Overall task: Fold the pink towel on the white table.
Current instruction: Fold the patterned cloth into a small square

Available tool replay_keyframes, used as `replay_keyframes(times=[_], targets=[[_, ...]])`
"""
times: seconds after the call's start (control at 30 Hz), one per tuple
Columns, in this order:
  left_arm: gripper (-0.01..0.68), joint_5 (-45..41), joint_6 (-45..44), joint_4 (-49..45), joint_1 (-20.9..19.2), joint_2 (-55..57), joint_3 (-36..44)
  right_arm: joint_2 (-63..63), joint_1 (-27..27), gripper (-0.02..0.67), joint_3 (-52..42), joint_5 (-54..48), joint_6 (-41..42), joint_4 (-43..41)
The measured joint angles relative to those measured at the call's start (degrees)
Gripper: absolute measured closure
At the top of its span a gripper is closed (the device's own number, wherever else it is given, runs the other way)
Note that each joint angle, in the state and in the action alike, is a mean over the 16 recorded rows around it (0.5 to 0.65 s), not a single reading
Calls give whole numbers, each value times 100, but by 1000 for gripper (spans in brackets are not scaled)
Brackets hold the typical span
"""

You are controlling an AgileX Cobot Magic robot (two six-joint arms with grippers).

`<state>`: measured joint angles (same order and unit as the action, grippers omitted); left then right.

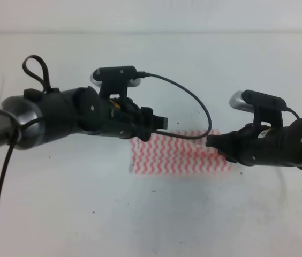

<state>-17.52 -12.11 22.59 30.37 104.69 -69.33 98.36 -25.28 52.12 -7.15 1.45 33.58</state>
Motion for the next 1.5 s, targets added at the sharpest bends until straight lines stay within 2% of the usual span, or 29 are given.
replay_keyframes(times=[0.4, 1.07, 1.5], targets=[[477, -16, 129, 42, -172, 282, -63, 0, 0, 666, 0, -48, 0, -1], [477, -254, 82, 146, -203, 892, -483, -14, 3, 666, 0, -51, 21, -10], [478, -320, 84, -197, -201, 1051, -610, -14, 9, 666, -1, -51, 25, -12]])
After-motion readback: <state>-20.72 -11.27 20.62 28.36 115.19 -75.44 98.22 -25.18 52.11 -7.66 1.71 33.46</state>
